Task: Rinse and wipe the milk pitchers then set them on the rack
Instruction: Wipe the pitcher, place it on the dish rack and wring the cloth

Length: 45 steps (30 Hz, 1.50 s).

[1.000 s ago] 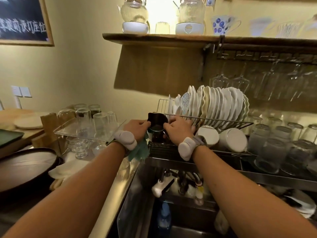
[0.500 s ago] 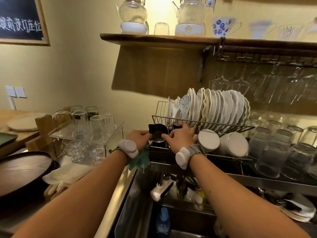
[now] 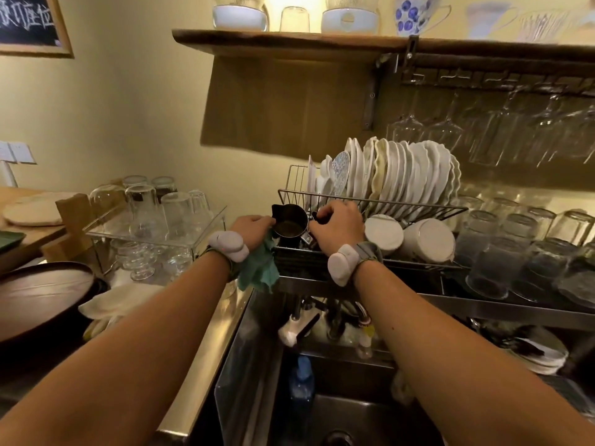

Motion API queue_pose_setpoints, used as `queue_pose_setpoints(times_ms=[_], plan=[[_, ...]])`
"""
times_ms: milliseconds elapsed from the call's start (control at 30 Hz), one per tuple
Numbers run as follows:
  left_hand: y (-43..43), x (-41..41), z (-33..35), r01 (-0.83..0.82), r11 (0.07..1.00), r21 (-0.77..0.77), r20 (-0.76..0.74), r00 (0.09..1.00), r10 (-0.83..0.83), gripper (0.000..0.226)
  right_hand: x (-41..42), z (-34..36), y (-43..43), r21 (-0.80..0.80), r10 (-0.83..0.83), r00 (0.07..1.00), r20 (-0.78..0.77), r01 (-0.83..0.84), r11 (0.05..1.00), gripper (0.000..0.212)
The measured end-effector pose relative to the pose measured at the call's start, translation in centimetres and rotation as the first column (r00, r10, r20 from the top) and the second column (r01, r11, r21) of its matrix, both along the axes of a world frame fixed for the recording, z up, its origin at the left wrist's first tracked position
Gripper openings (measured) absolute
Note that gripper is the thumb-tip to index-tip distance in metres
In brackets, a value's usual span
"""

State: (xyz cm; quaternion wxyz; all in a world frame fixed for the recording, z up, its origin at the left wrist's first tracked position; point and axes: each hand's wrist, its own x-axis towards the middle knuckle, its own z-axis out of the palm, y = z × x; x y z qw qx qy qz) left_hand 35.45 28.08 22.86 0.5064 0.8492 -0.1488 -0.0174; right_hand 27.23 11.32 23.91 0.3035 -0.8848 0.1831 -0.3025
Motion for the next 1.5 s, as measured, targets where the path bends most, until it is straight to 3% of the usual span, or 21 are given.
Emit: queue_pose_setpoints(times_ms=[200, 333, 433, 533, 667, 700, 867, 933, 1000, 1100, 1200, 1300, 1400, 1500], plan=[[0.8, -0.7, 0.1, -0.091, 0.996, -0.022, -0.002, 0.996, 0.091, 0.041, -1.2, -0.2, 0.3, 0.066, 0.025, 0.999, 0.039, -0.027, 0.997, 0.015], [2.9, -2.3, -0.2, -0.122, 0.990, -0.066, 0.053, 0.991, 0.126, 0.053, -2.2, 0.1, 1.9, 0.238, 0.210, 0.973, 0.091, -0.226, 0.944, 0.011], [4.6, -3.2, -0.7, -0.014, 0.989, -0.145, 0.021, 1.000, 0.017, 0.048, -2.8, -0.4, 4.1, 0.485, 0.448, 0.894, -0.020, -0.383, 0.786, 0.013], [6.4, -4.3, -1.0, 0.132, 0.897, -0.421, -0.120, 0.973, -0.199, 0.021, -3.1, -1.6, 5.9, 0.699, 0.546, 0.828, -0.127, -0.316, 0.641, 0.024], [8.6, -5.5, -2.5, 0.147, 0.818, -0.556, -0.228, 0.920, -0.320, 0.011, -3.3, -3.5, 6.4, 0.876, 0.648, 0.758, 0.072, -0.359, 0.323, 0.034], [9.0, -5.7, -3.0, 0.128, 0.811, -0.571, -0.245, 0.916, -0.318, 0.012, -3.2, -3.9, 6.3, 0.872, 0.661, 0.742, 0.112, -0.392, 0.292, 0.033], [9.2, -6.9, -4.5, -0.082, 0.862, -0.500, -0.205, 0.979, -0.026, 0.019, -2.5, -4.2, 6.1, 0.797, 0.660, 0.738, 0.144, -0.482, 0.365, 0.014], [8.8, -7.6, -4.5, -0.068, 0.851, -0.521, -0.217, 0.975, -0.055, 0.021, -2.3, -4.0, 6.0, 0.791, 0.644, 0.753, 0.135, -0.473, 0.387, 0.017], [8.5, -8.2, -4.3, 0.011, 0.858, -0.514, -0.241, 0.958, -0.157, 0.038, -2.0, -3.9, 6.0, 0.787, 0.646, 0.753, 0.128, -0.473, 0.395, 0.021], [7.7, -9.2, -3.8, 0.129, 0.907, -0.402, -0.196, 0.955, -0.222, 0.063, -2.4, -3.7, 6.4, 0.819, 0.684, 0.708, 0.176, -0.491, 0.296, 0.017], [7.2, -9.9, -3.6, 0.129, 0.925, -0.357, -0.109, 0.978, -0.179, 0.090, -3.4, -3.2, 6.5, 0.826, 0.733, 0.653, 0.189, -0.509, 0.242, 0.026], [7.6, -10.1, -3.4, 0.118, 0.919, -0.376, -0.081, 0.984, -0.160, 0.075, -3.8, -2.8, 6.3, 0.857, 0.743, 0.626, 0.236, -0.495, 0.144, 0.035], [8.1, -9.8, -3.0, 0.128, 0.912, -0.391, -0.074, 0.983, -0.169, 0.036, -4.1, -2.5, 5.9, 0.853, 0.753, 0.590, 0.293, -0.516, 0.073, 0.031], [8.4, -9.8, -2.2, 0.149, 0.907, -0.394, -0.068, 0.979, -0.190, 0.027, -3.6, -2.6, 5.9, 0.787, 0.727, 0.633, 0.265, -0.578, 0.217, 0.019]])
